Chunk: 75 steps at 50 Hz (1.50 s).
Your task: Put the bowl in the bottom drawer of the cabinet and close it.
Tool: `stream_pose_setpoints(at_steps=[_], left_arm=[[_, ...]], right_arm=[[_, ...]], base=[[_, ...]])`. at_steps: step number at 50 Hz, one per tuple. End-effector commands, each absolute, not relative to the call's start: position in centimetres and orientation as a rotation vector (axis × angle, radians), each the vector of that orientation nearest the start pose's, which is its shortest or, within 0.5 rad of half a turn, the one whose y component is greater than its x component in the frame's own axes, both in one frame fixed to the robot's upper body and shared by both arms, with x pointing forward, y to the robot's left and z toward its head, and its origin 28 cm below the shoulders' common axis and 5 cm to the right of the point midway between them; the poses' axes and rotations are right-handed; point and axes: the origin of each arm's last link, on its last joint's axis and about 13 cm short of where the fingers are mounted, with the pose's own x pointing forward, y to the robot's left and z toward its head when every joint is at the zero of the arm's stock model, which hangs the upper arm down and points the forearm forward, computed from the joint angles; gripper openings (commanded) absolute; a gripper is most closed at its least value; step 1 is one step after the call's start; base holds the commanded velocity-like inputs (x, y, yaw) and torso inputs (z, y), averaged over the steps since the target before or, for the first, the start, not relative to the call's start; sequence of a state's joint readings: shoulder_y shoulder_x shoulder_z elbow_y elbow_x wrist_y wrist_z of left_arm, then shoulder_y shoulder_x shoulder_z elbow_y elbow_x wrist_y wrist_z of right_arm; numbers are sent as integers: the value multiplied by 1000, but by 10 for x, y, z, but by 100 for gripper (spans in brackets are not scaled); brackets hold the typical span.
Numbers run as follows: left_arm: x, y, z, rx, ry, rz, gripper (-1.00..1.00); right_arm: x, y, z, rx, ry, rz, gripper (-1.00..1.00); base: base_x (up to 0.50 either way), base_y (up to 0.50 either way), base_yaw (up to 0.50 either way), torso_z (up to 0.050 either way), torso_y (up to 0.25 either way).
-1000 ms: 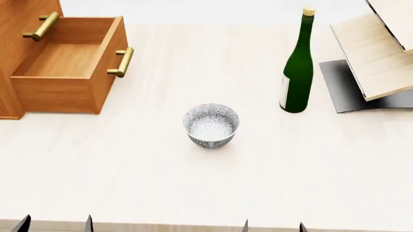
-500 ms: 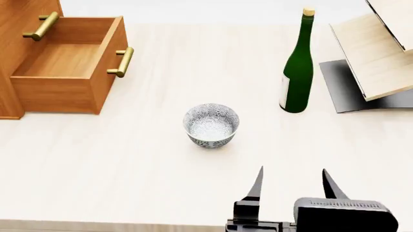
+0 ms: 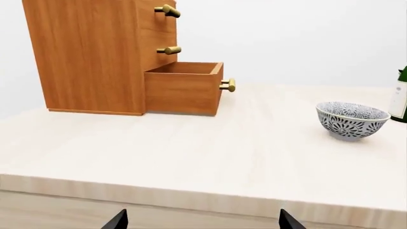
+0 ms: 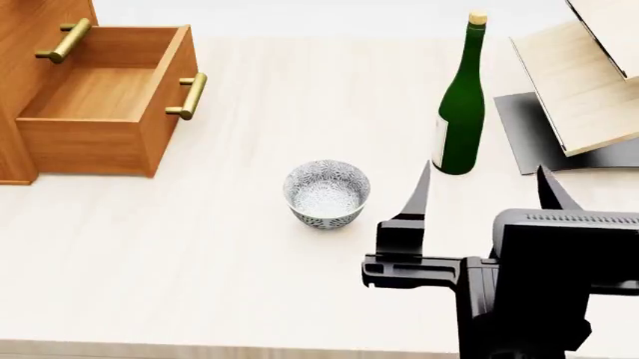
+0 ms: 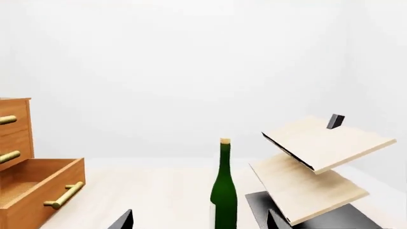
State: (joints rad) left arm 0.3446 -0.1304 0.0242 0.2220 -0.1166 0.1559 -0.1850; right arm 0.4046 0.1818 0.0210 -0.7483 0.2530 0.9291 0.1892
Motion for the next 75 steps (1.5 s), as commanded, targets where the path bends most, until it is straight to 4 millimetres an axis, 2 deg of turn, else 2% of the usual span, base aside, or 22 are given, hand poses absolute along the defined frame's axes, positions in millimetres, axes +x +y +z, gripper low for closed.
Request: stream_pose_setpoints(at_steps=[1, 39, 75], left_arm=[[130, 226, 11, -1, -29, 130, 100], [129, 226, 11, 14, -37, 131, 100], [130, 226, 9, 17, -40, 131, 100]], right_arm=[[229, -117, 208, -18, -253, -53, 100], [229, -113, 200, -34, -248, -49, 100], [230, -111, 197, -28, -238, -36, 100]], base=[[0, 0, 0, 0, 0], [0, 102, 0, 0, 0], [0, 270, 0, 0, 0]])
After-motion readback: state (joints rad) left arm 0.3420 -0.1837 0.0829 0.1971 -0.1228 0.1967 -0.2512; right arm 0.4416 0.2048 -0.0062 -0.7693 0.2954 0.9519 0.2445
